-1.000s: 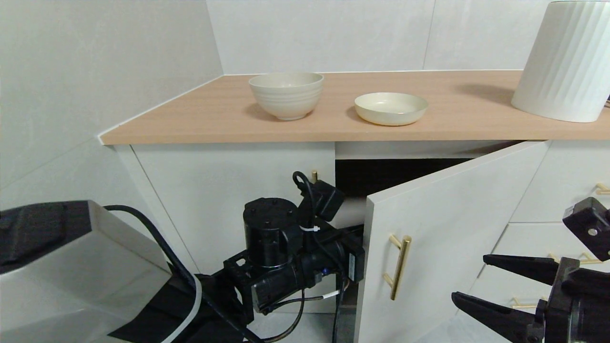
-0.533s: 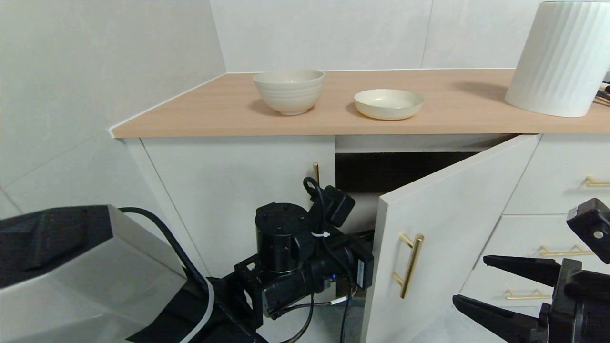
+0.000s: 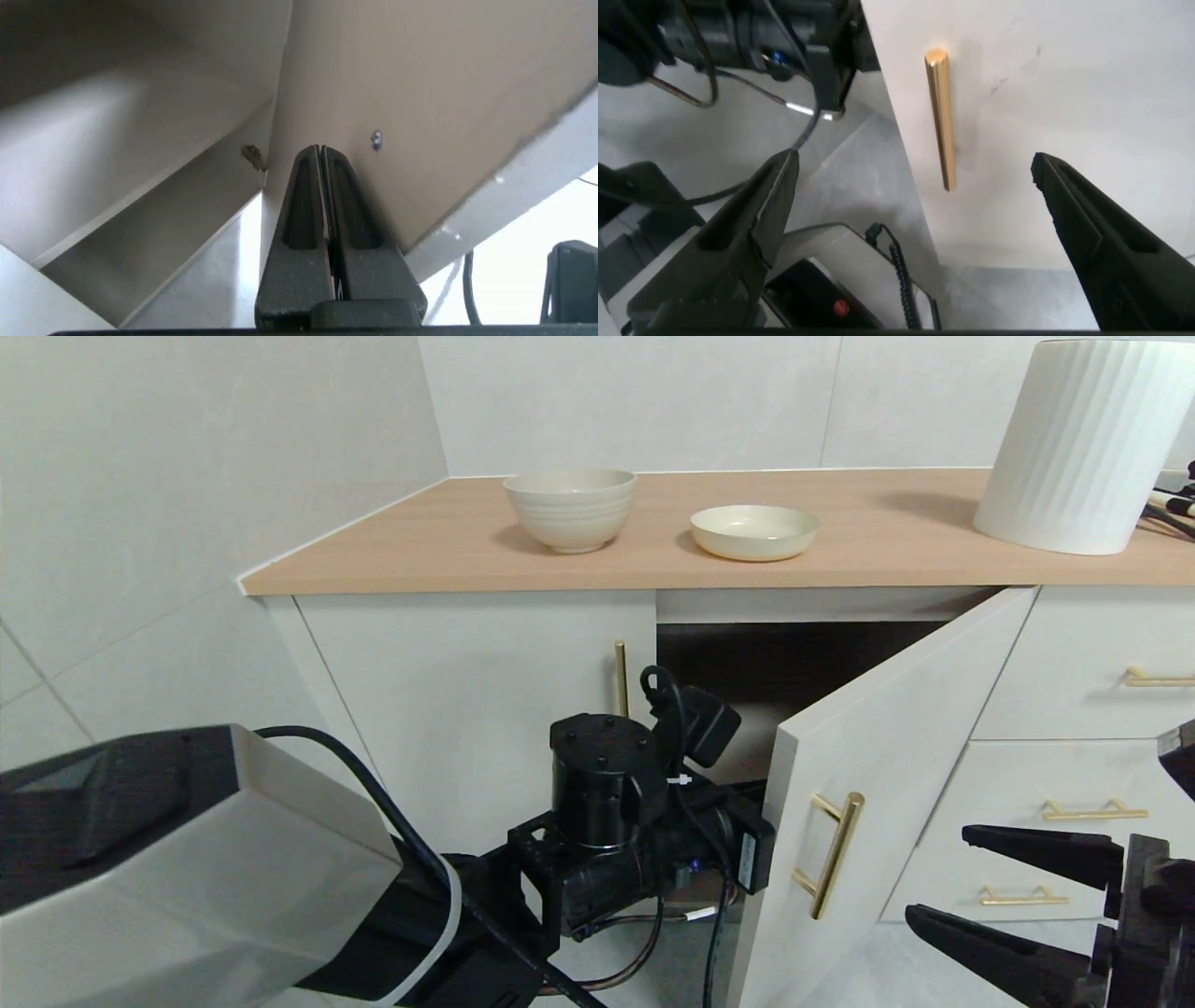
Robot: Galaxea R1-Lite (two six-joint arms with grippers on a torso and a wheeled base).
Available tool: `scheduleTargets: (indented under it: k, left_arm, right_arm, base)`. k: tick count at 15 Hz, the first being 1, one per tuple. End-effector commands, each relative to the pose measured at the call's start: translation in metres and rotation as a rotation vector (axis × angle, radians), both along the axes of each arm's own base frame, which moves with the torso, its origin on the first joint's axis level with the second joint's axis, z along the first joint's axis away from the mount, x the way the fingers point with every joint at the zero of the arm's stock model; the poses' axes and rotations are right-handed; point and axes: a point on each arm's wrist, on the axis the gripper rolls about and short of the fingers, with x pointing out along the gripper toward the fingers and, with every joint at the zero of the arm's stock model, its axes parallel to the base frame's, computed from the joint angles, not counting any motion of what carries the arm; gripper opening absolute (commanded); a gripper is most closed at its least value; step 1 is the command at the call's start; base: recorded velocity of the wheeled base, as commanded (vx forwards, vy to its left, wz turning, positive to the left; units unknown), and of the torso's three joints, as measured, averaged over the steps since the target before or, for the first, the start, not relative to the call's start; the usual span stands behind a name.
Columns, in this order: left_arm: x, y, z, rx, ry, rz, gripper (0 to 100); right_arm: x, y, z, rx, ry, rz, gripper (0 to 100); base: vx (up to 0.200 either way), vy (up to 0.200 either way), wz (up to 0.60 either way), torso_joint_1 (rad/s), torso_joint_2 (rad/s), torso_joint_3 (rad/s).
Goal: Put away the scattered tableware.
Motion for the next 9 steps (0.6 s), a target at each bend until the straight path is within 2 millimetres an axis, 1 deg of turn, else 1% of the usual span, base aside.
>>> scheduleTargets:
  k: [1,4,5,7,9]
  left_arm:
    - [-0.001,-0.001,0.002,-0.005,-0.003,-0.004,0]
    - [-0.005,-0.006,0.002,0.004,0.004,-0.018,0]
    - [-0.007,-0.01,0.005,0.016,0.014,-0.03,0]
    - [-0.006,-0.016,0.015,0.019,0.017,-0.04,0]
    - [-0.004,-0.023,0.023,0.018,0.018,-0.047,0]
  right_arm:
    - [-0.004,-0.003,0.006,0.022,-0.028,0.001,100]
    - [-0.008,-0.006,0.012,0.041,-0.052,0.001,100]
    - [-0.012,-0.009,0.018,0.048,-0.062,0.0,100]
    - [-0.02,-0.015,0.027,0.054,-0.067,0.003,100]
    - [-0.026,-0.02,0.034,0.065,-0.084,0.003,100]
  base:
    - [0.0,0.0,0.0,0.0,0.0,0.0]
    - [0.0,0.0,0.0,0.0,0.0,0.0]
    - [-0.2,0.0,0.0,-0.002,0.0,0.002]
    - [-0.2,0.0,0.0,0.015,0.0,0.002]
    - [0.0,0.0,0.0,0.0,0.0,0.0]
